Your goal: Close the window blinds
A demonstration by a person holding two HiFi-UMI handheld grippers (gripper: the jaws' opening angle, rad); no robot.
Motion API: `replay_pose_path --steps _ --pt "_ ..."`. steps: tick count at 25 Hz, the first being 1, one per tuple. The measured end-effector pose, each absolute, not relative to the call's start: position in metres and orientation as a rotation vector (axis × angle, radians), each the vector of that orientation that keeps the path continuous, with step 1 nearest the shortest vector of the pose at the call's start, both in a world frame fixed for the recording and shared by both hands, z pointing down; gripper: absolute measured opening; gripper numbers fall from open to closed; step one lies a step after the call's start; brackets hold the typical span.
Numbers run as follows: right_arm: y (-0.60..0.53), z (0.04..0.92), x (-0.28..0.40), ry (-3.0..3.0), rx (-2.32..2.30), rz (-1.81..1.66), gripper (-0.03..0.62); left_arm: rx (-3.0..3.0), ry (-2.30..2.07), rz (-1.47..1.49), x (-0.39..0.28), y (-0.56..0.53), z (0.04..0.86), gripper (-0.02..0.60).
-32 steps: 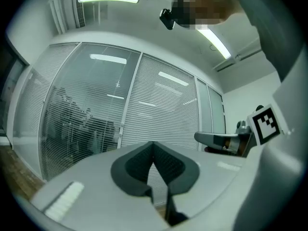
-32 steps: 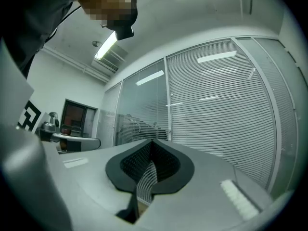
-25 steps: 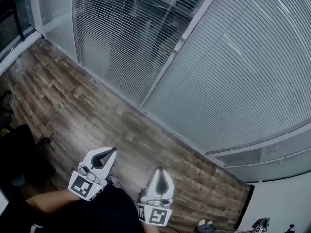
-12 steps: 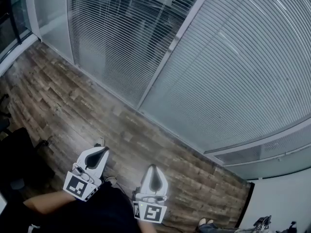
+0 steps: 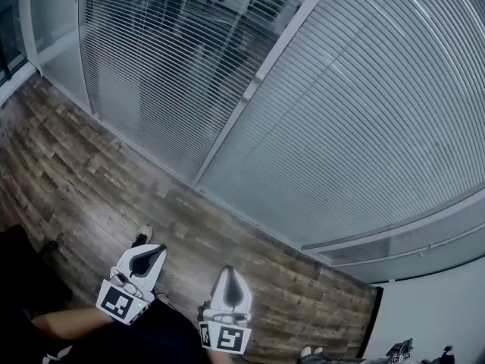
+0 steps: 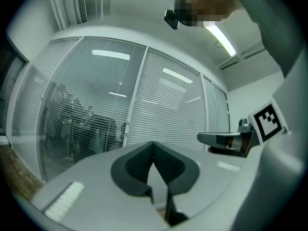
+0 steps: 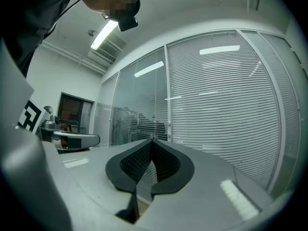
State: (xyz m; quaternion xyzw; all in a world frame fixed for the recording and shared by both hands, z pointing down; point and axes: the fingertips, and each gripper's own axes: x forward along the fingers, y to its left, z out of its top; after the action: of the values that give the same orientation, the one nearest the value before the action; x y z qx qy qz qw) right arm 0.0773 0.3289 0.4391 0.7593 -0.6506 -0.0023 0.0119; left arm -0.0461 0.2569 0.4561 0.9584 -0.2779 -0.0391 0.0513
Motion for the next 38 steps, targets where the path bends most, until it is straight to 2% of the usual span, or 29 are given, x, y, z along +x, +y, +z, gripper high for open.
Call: replay_pose_path --steps 20,30,38 --pt "0.13 0.432 0.104 -1.93 2.43 0.129 0.003 2.893 -0.676 -0.144 -0.004 0.056 0.446 0.001" --pt "0.061 0.415 0.126 -1.853 2.48 0.065 0.005 2.91 -0.611 -0.161 0.01 -0.004 0.431 0.002" --pt "0.021 0.412 0.168 -1.912 2.461 0.041 0.035 2.914 -0.736 -0.169 0.034 -0.027 0.425 0.001"
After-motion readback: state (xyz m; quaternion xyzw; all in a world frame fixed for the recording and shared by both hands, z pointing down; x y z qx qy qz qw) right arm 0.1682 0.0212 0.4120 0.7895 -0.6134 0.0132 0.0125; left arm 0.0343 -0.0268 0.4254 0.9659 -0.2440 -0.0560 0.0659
